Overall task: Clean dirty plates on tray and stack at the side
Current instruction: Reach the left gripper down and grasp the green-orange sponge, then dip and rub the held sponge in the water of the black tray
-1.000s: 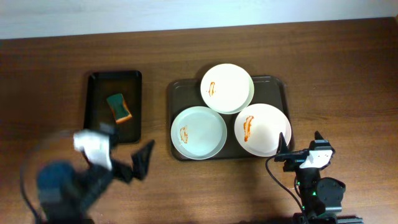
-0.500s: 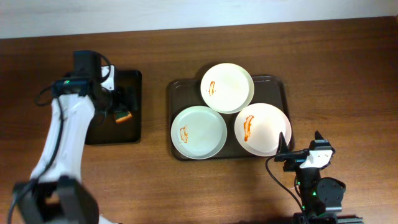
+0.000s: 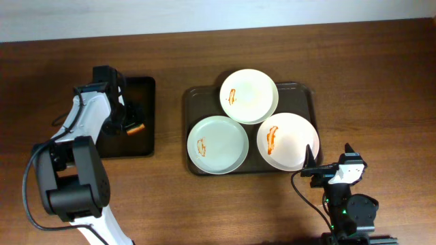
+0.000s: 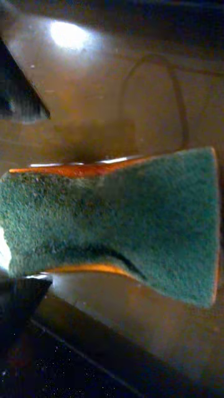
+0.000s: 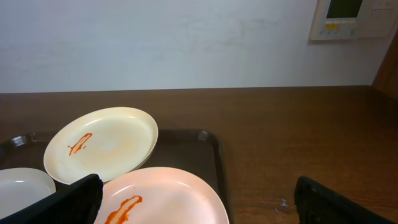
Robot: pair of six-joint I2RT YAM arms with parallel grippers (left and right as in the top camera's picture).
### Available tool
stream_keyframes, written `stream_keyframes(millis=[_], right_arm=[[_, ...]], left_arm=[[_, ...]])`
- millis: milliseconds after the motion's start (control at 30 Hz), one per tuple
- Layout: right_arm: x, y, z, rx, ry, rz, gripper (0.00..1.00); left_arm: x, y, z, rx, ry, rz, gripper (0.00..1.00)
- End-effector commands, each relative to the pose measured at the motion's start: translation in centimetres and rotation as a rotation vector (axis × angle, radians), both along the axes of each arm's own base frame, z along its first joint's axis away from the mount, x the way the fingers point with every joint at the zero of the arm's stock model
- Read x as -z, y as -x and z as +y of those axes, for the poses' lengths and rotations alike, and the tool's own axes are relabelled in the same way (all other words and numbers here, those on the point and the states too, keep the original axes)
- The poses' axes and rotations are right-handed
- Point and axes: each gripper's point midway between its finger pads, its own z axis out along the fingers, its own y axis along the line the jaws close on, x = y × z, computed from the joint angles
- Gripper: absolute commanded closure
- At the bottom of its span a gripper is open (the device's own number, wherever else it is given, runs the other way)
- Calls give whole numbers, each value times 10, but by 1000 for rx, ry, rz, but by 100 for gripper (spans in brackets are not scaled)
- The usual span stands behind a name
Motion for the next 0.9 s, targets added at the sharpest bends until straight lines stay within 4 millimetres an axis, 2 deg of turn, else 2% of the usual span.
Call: stream_keyframes(millis=[0,100,233,267,333,367,400,433,533,567,600,667,767,867], right_arm=[[2,0,0,2,0,4,2],[2,0,0,2,0,4,2],[2,0,0,2,0,4,2],[2,0,0,2,0,4,2],[2,0,0,2,-1,4,2],[2,0,0,2,0,4,2],[2,0,0,2,0,4,2],[2,0,0,2,0,4,2],[2,0,0,2,0,4,2],[2,0,0,2,0,4,2],[2,0,0,2,0,4,2],[2,0,0,2,-1,4,2],[2,0,0,2,0,4,2],[2,0,0,2,-1,4,1]], left_arm=[[7,-6,2,-16,-5,0,29],[18,-3,0,-14,5,28,31],[36,1,-14,44,84,67,34],[38,2,-14,44,84,72,42],[41,3,-14,43,81,80,76],[41,2,-13,44,81,79,88],[41,2,-13,46,81,78,98],[41,2,-14,58,80,78,100],[36,1,-13,65,79,74,100],[33,-2,-13,65,78,65,94],[30,-6,-12,65,76,54,73],[28,-13,-8,63,53,29,47],[27,-19,10,49,-53,12,43],[25,-26,22,40,-123,-13,52]])
